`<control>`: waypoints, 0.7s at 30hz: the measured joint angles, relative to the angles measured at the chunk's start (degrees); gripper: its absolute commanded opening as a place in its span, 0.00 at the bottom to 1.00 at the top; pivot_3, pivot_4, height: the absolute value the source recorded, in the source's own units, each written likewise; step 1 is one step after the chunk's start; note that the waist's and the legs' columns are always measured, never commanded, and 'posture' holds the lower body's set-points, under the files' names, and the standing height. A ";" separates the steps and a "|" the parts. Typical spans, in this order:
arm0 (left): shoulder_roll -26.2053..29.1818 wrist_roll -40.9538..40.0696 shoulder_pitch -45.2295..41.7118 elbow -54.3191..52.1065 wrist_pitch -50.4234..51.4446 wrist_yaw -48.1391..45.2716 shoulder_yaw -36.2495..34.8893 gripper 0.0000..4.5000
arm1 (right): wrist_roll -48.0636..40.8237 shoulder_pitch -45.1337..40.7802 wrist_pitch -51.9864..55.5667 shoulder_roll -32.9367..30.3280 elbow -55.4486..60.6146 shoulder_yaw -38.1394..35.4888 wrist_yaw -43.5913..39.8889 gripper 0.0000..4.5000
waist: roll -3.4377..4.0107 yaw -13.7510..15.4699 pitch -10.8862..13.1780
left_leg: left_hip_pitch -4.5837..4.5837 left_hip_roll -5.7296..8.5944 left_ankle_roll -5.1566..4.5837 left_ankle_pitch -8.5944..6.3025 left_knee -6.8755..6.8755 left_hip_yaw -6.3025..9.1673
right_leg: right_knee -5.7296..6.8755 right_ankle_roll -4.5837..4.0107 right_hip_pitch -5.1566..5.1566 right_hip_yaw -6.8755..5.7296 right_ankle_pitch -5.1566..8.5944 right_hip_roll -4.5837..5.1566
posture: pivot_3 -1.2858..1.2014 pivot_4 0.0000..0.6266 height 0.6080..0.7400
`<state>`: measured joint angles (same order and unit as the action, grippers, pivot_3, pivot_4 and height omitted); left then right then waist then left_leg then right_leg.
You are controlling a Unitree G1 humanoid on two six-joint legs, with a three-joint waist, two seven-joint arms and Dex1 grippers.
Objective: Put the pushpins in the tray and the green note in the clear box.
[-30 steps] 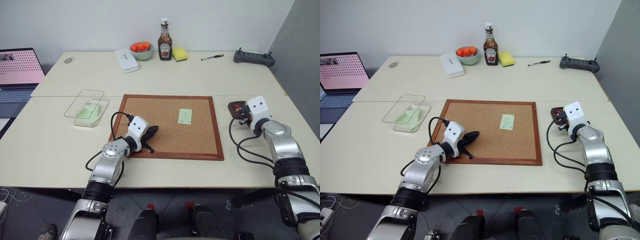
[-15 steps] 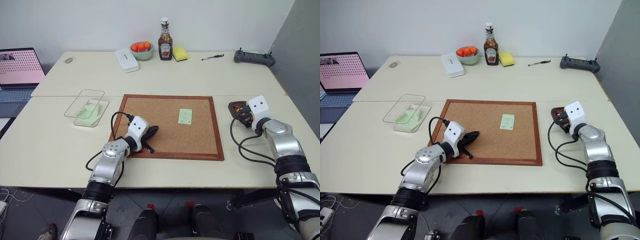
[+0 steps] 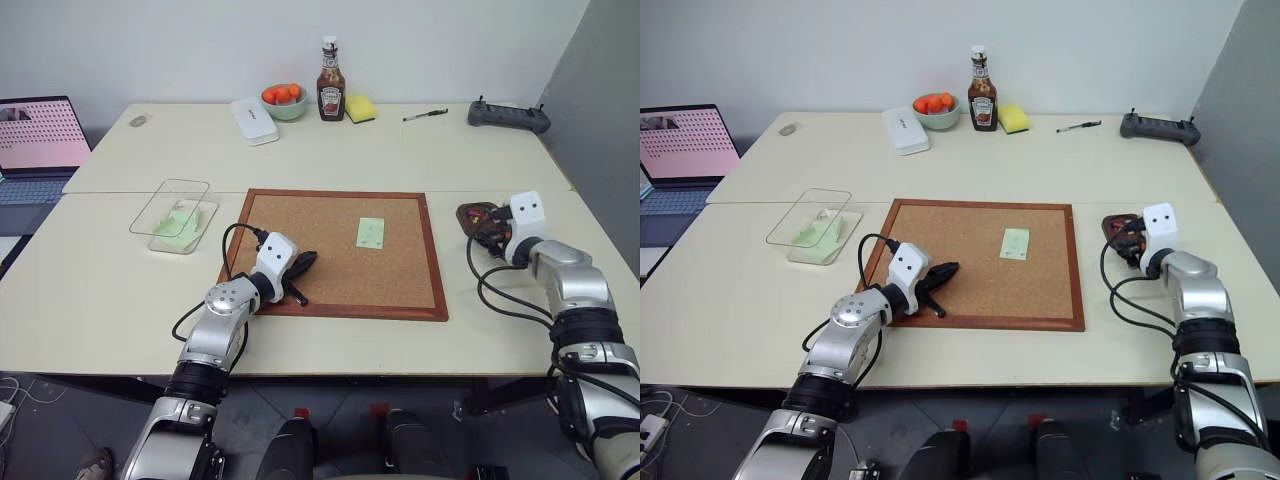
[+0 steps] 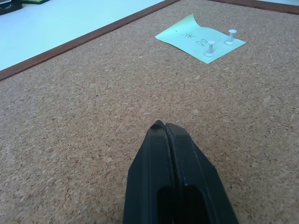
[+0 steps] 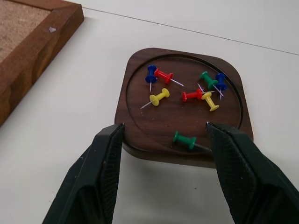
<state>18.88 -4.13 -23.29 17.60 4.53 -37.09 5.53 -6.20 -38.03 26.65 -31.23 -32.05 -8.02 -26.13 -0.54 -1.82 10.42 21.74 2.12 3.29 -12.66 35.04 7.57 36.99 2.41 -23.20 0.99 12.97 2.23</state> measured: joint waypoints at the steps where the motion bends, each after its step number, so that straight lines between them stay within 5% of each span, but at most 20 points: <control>1: 0.02 0.00 0.00 0.01 0.00 0.01 -0.01 0.00 | -0.44 -0.21 0.54 0.06 0.17 -0.27 0.05 0.66 | 0.00 -0.01 0.00 | 0.00 0.00 0.00 0.00 0.00 0.00 | 0.00 0.00 0.00 0.00 0.00 0.00 | 0.52 0.24 1.00; 10: 0.10 0.03 -0.05 0.01 -0.01 -0.03 0.04 0.00 | -6.64 2.39 -0.07 0.74 13.82 -0.40 -7.77 0.66 | 0.02 -0.02 -0.01 | 0.01 0.00 0.00 0.00 0.00 0.05 | 0.00 0.01 0.00 -0.04 0.00 0.00 | 0.52 0.24 1.00; 15: 0.41 0.07 -0.07 0.11 -0.01 -0.26 0.03 0.00 | -8.28 7.75 0.03 1.60 24.88 6.76 -14.46 0.66 | 0.02 -0.03 -0.01 | -0.01 -0.01 0.00 0.00 0.00 0.06 | 0.01 0.02 0.00 -0.05 0.00 0.00 | 0.52 0.24 1.00; 21: 0.51 0.11 -0.78 0.97 -0.09 -0.80 0.03 0.00 | -4.91 8.18 -3.95 8.01 25.85 12.35 -12.25 0.66 | 0.02 -0.02 -0.02 | -0.02 -0.01 -0.01 0.02 0.01 0.07 | 0.01 0.05 0.00 -0.05 -0.02 0.00 | 0.52 0.24 1.00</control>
<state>19.40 -4.02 -24.07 18.57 4.44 -37.89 5.56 -11.11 -29.85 22.71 -23.22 -6.20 4.34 -38.38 -0.52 -1.84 10.40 21.72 2.11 3.27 -12.65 35.05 7.64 37.00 2.46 -23.20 0.94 12.95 2.23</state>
